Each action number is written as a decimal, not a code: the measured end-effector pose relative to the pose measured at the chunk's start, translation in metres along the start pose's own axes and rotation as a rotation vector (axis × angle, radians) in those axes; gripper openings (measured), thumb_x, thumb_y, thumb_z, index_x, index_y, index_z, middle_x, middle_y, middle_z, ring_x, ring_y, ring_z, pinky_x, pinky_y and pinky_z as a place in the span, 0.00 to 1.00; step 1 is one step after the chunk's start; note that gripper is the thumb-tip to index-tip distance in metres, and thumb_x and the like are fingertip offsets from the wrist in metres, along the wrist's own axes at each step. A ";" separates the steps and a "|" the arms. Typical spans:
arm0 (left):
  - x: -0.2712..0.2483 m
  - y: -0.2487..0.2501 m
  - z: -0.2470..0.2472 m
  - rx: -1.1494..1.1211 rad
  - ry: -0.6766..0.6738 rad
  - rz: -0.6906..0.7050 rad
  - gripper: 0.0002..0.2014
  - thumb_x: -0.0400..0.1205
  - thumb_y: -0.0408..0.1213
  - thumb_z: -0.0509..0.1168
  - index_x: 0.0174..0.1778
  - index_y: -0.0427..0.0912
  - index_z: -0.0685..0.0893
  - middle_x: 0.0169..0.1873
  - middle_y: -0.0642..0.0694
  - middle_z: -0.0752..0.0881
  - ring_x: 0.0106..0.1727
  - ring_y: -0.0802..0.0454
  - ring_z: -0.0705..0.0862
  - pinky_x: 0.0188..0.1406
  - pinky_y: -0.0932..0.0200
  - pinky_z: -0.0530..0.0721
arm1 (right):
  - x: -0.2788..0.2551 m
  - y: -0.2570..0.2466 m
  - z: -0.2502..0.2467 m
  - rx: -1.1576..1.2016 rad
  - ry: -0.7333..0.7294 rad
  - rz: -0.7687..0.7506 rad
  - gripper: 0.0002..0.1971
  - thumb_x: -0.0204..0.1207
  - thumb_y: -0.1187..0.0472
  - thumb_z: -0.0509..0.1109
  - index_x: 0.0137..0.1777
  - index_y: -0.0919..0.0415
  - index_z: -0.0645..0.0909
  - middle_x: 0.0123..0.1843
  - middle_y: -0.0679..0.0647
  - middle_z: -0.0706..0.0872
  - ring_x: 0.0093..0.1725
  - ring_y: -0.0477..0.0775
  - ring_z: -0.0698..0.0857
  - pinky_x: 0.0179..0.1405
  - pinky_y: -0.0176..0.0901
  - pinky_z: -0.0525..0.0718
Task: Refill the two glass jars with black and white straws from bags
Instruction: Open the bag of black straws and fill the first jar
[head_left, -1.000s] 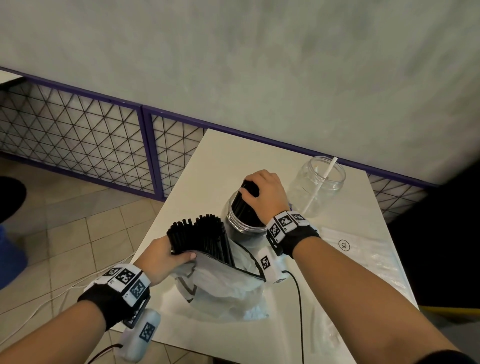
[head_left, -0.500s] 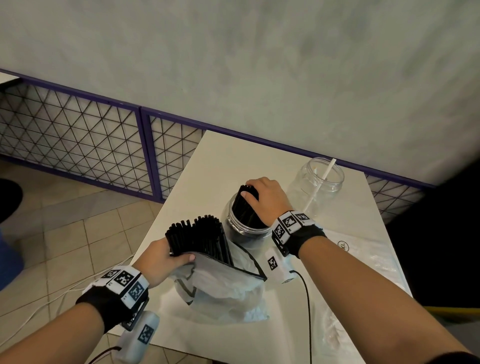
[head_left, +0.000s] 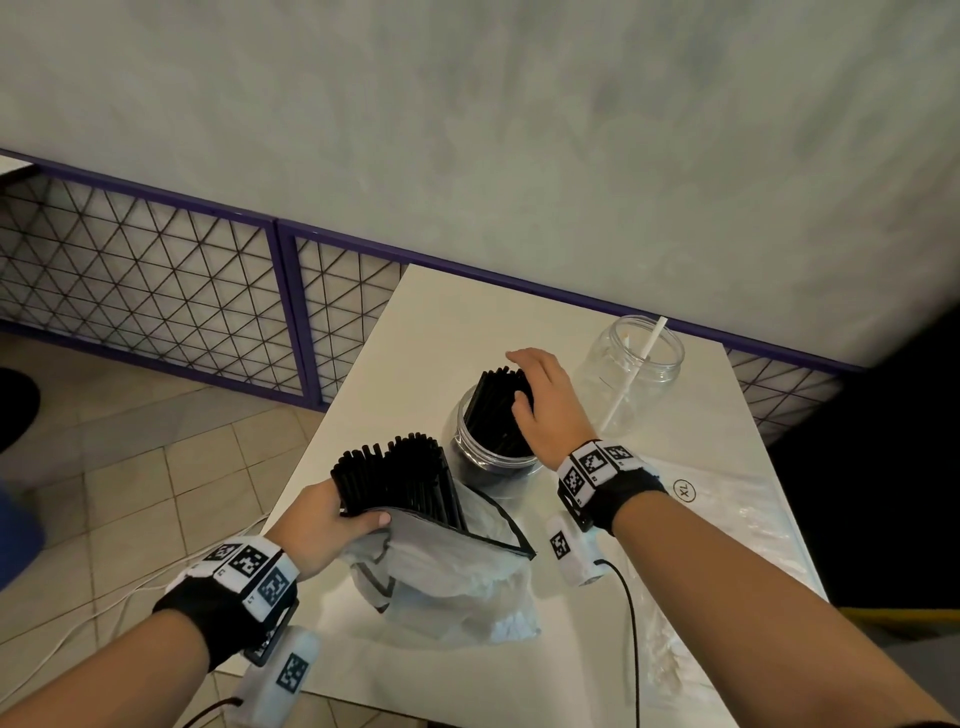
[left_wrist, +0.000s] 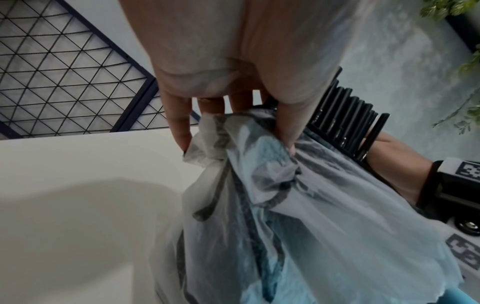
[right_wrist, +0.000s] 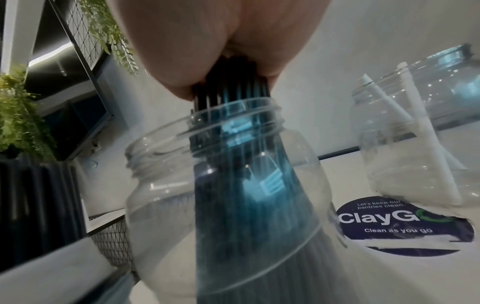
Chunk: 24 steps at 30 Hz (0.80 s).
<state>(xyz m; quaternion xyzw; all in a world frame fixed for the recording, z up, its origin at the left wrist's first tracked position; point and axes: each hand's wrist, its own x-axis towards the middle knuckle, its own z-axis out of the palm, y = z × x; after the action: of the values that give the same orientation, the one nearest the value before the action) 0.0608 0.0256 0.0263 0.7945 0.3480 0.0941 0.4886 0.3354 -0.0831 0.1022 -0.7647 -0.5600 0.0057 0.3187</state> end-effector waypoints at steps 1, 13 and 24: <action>0.000 -0.001 0.000 -0.003 -0.002 -0.002 0.35 0.60 0.67 0.65 0.58 0.49 0.85 0.50 0.55 0.89 0.53 0.57 0.86 0.59 0.50 0.83 | 0.000 0.001 0.000 -0.012 0.011 0.007 0.23 0.79 0.68 0.61 0.74 0.62 0.71 0.73 0.57 0.72 0.71 0.58 0.71 0.75 0.43 0.65; 0.000 -0.002 -0.001 -0.022 0.005 -0.005 0.31 0.62 0.62 0.68 0.58 0.49 0.85 0.50 0.55 0.89 0.53 0.57 0.86 0.59 0.50 0.83 | -0.007 0.009 -0.009 -0.149 -0.209 0.053 0.39 0.73 0.28 0.49 0.81 0.47 0.60 0.81 0.51 0.63 0.78 0.55 0.63 0.78 0.57 0.65; -0.002 0.004 0.001 0.022 0.002 -0.024 0.30 0.62 0.62 0.67 0.57 0.51 0.84 0.49 0.55 0.88 0.53 0.57 0.85 0.58 0.56 0.82 | 0.022 0.004 -0.001 -0.342 -0.282 -0.047 0.35 0.77 0.33 0.59 0.81 0.45 0.59 0.82 0.49 0.62 0.80 0.56 0.60 0.77 0.58 0.66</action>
<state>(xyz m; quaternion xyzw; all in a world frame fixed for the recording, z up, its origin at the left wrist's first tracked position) 0.0616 0.0226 0.0294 0.7955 0.3592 0.0851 0.4805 0.3472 -0.0648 0.1086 -0.7860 -0.6095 0.0103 0.1030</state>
